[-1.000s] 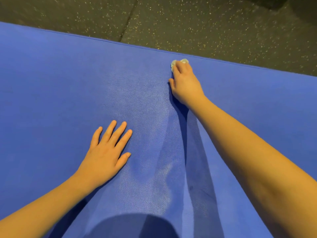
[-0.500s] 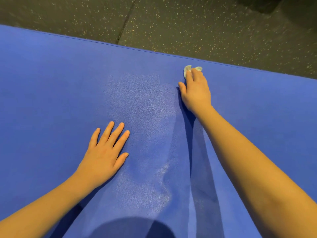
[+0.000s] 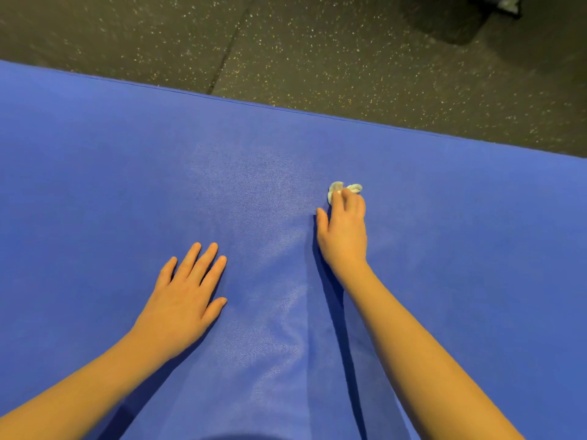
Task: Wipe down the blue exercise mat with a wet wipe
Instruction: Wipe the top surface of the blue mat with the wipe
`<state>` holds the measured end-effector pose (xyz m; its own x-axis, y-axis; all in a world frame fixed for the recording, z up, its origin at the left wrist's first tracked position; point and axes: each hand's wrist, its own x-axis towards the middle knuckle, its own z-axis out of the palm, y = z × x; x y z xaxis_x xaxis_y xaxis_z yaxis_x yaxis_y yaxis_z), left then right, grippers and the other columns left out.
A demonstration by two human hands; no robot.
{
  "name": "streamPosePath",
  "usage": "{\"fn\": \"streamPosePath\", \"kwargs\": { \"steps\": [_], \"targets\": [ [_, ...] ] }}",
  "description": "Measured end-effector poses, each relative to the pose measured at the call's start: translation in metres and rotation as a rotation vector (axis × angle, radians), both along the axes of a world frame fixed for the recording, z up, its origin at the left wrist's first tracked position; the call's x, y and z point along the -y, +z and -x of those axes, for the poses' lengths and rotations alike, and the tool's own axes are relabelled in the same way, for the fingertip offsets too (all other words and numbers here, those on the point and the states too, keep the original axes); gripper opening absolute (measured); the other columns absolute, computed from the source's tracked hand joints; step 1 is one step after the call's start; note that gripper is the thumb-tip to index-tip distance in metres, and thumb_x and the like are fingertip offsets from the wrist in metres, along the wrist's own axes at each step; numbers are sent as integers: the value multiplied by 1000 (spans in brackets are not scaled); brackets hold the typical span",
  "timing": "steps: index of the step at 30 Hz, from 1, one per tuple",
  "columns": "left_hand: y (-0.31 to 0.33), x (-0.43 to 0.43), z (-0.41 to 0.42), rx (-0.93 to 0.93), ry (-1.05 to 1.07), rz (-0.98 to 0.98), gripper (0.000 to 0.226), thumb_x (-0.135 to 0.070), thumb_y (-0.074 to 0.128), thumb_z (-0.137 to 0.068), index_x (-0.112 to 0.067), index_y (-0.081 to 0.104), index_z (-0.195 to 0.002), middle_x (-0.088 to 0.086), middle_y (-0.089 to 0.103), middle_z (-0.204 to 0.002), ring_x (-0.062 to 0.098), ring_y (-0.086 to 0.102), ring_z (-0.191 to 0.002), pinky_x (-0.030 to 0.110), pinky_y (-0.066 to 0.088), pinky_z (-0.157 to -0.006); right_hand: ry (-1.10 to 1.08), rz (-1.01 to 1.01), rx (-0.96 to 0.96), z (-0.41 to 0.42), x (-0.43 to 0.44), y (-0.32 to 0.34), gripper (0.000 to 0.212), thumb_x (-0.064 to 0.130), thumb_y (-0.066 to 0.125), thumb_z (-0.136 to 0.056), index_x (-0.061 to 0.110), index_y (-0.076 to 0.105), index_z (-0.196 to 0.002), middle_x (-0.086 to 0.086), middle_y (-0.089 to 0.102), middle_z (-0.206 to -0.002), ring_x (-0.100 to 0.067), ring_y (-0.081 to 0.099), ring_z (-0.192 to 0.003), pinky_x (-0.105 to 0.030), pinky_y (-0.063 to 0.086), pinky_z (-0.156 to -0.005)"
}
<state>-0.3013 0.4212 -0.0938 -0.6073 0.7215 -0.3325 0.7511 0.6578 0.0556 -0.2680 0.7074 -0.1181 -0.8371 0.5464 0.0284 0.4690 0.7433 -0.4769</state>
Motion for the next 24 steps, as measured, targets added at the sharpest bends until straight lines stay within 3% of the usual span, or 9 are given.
{"fn": "streamPosePath", "kwargs": {
  "steps": [5, 7, 10, 13, 16, 18, 21, 24],
  "targets": [
    [3, 0, -15, 17, 56, 13, 65, -45, 33, -86, -5, 56, -132, 15, 49, -142, 33, 35, -132, 55, 36, -100, 377, -75, 0, -52, 10, 10, 45, 28, 45, -92, 2, 53, -128, -10, 52, -125, -26, 45, -115, -35, 48, -87],
    [7, 1, -24, 21, 60, 20, 65, -46, 34, -85, -5, 59, -129, 15, 53, -138, 32, 35, -129, 56, 45, -95, 264, -125, -14, -67, -3, 6, 36, 16, 50, -92, 2, 54, -125, -13, 53, -123, -26, 45, -111, -41, 51, -85],
    [12, 4, -39, 22, 62, 30, 64, -47, 34, -85, -6, 62, -126, 13, 56, -135, 32, 41, -127, 55, 47, -91, 5, -23, -41, -85, 2, 1, 35, 10, 48, -94, 0, 53, -128, -17, 53, -125, -29, 43, -116, -43, 48, -90],
    [14, 6, -50, 35, 64, 56, 65, -48, 35, -85, -6, 64, -124, 13, 58, -133, 38, 55, -121, 54, 48, -89, 161, -1, -46, -107, 40, 5, 36, 17, 43, -94, -1, 58, -121, -18, 56, -119, -31, 47, -110, -37, 46, -92],
    [17, 5, -58, 52, 38, 86, 66, -51, 35, -85, -7, 65, -123, 13, 59, -132, 39, 58, -118, 53, 49, -87, 418, -61, -62, -131, 51, 9, 18, 11, 56, -94, 3, 66, -107, -9, 60, -99, -29, 52, -94, -36, 52, -70],
    [19, 7, -64, 76, 28, 103, 67, -53, 34, -85, -7, 64, -124, 12, 58, -133, 38, 57, -119, 52, 49, -88, 328, -70, -73, -135, 40, 11, 6, 10, 64, -91, 6, 67, -88, -5, 57, -87, -25, 48, -83, -35, 46, -51],
    [24, 7, -71, 145, 65, 84, 79, -59, 20, -85, -11, 51, -139, 11, 43, -148, 37, 40, -135, 52, 38, -103, -15, 30, -124, -132, 38, 12, 17, 4, 69, -86, 3, 62, -70, -6, 52, -77, -24, 44, -74, -30, 36, -51],
    [32, 5, -79, 228, 102, 106, 99, -67, -8, -70, -20, 13, -154, 1, 0, -162, 26, 0, -149, 43, 7, -118, 23, 79, -105, -138, 65, 17, 12, -3, 69, -79, 3, 64, -69, -8, 53, -74, -28, 49, -70, -28, 35, -52]
  ]
}}
